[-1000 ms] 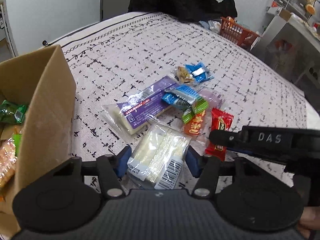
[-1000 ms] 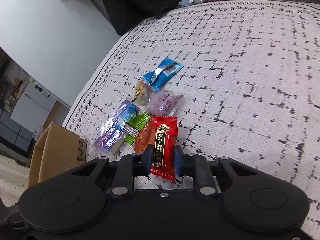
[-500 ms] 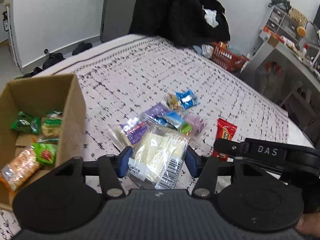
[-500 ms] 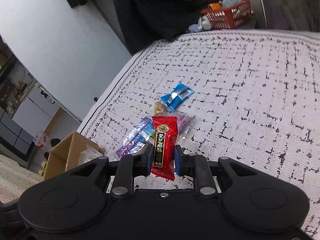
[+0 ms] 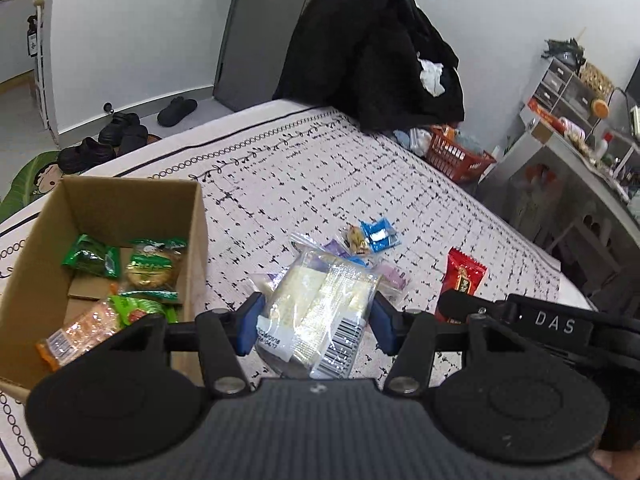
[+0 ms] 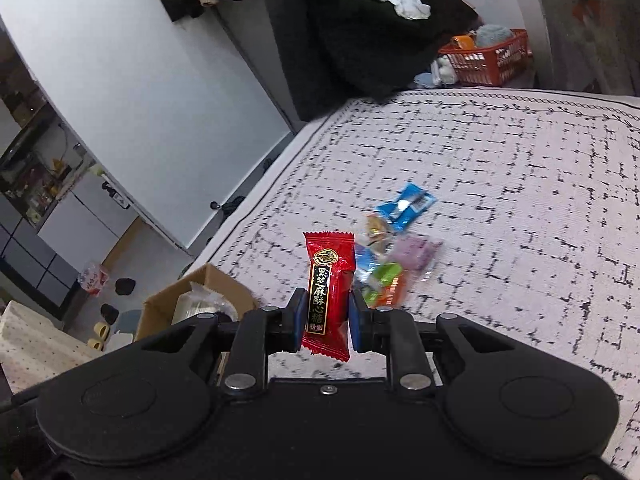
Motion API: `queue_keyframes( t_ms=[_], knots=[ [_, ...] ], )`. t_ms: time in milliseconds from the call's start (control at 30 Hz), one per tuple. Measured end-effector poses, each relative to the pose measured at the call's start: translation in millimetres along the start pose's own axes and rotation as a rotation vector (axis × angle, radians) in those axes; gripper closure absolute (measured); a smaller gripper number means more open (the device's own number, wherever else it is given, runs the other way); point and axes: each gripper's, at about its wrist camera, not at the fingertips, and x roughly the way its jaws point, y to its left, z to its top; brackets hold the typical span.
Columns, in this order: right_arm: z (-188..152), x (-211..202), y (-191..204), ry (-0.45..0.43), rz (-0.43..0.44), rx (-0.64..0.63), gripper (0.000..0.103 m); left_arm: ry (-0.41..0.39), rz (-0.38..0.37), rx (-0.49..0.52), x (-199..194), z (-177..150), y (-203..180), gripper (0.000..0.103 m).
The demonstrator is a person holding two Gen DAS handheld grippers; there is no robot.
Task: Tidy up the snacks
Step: 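Carry both held packets over the cardboard box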
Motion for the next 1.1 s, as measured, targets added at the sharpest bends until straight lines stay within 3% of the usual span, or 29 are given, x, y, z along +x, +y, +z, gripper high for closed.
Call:
queue_keyframes(
  t_ms=[267,800,1100],
  knots=[
    [-6.7,-1.6,30.5,-0.002,-0.011,-0.038,0.081,-0.035,-0.008,-0.062,-22.2,8.8,19.4,0.048],
    [-24.0,4.3,95.0,0.014,-0.04,-0.156,0.081,-0.01,-0.003,-0.194,-45.0,9.3,72.2,0.048],
    [-34.2,18.9,113.6,0.031,-0.075,-0.157,0.081,-0.014,-0.012,-0.241,-49.3,14.1,96.2,0.048]
  ],
)
